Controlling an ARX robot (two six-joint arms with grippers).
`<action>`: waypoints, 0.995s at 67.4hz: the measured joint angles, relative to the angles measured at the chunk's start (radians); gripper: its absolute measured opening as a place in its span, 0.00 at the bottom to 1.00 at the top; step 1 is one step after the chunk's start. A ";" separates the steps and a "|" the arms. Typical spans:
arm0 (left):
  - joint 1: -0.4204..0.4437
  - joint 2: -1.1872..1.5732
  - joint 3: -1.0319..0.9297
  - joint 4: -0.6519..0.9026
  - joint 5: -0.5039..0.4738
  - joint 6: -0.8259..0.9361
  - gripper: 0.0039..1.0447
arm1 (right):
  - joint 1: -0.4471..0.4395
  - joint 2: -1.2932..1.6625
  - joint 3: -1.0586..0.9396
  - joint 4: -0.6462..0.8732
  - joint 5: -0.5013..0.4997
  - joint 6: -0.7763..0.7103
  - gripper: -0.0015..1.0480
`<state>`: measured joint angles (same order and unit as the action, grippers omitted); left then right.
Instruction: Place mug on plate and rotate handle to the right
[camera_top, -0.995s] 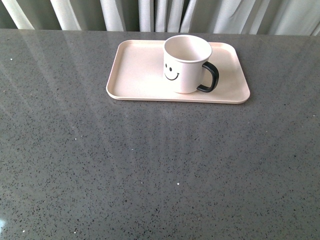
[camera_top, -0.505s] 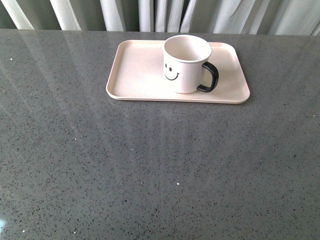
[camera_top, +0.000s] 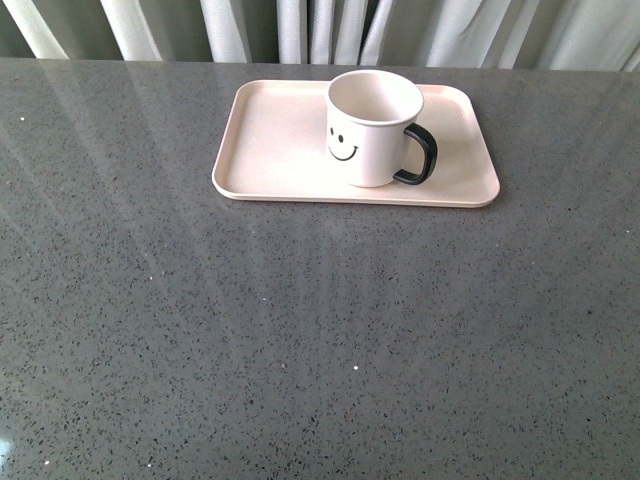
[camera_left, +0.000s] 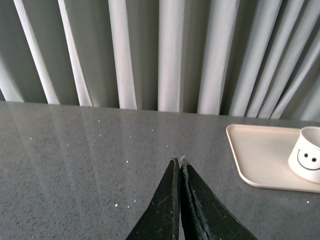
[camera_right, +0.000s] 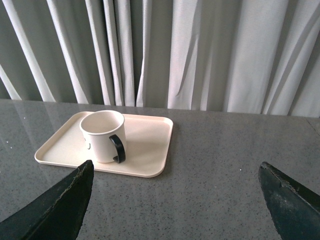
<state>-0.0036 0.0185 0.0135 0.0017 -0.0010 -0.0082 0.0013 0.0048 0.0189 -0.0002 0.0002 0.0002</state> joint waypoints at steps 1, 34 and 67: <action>0.001 -0.001 0.000 -0.003 0.001 0.000 0.01 | 0.000 0.000 0.000 0.000 -0.001 0.000 0.91; 0.001 -0.002 0.000 -0.002 0.001 0.000 0.69 | 0.000 0.000 0.000 0.000 0.000 0.000 0.91; 0.001 -0.002 0.000 -0.002 0.001 0.002 0.91 | -0.071 1.295 0.638 0.031 -0.261 -0.140 0.91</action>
<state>-0.0029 0.0162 0.0135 -0.0006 0.0002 -0.0059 -0.0696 1.2995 0.6567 0.0307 -0.2611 -0.1402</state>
